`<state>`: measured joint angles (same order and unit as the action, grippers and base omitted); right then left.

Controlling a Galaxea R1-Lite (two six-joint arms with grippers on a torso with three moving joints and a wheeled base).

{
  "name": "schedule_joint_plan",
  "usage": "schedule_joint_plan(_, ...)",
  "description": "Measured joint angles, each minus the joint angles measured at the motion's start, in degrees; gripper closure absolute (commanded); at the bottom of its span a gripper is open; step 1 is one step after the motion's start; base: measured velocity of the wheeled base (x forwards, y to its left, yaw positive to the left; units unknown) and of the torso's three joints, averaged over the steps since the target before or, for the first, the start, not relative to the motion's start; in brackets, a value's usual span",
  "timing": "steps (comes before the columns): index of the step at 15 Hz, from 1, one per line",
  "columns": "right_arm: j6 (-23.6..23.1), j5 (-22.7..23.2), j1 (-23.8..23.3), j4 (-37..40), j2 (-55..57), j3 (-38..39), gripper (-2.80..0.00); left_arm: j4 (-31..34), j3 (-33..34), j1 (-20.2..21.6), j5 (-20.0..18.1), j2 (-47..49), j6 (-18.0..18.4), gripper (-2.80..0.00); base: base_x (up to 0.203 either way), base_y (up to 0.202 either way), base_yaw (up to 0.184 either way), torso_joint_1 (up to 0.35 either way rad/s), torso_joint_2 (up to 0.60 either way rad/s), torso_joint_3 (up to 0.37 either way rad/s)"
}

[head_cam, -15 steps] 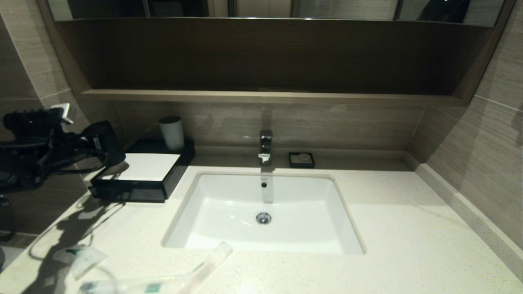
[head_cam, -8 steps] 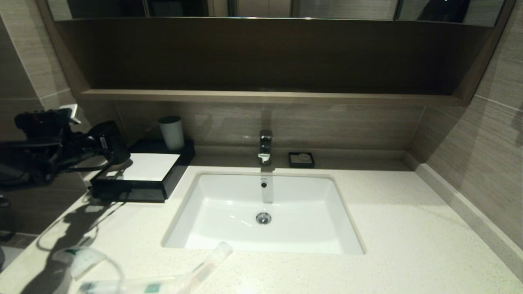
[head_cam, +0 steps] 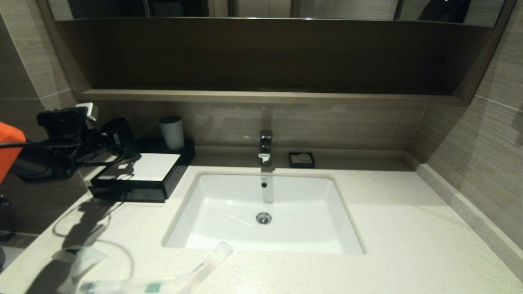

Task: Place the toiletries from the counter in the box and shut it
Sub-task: Place the cup on the storage box

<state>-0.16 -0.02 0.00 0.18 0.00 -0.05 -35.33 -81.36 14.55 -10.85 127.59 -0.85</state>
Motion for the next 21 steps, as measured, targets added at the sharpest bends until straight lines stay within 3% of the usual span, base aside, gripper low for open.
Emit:
schedule_joint_plan(11, 0.0, 0.0, 0.0, 0.0, 0.0, 0.0, 0.00, 5.9, -14.9, -1.8, 2.5, 7.0, -0.4, 0.00, 0.000, 0.000, 0.000, 0.000, 0.00, 0.000)
schedule_joint_plan(21, 0.0, 0.0, 0.0, 0.0, 0.0, 0.0, 0.00, 6.8, -22.2, -2.8, 2.6, 12.4, -1.4, 0.00, 0.000, 0.000, 0.000, 0.000, 0.00, 0.000)
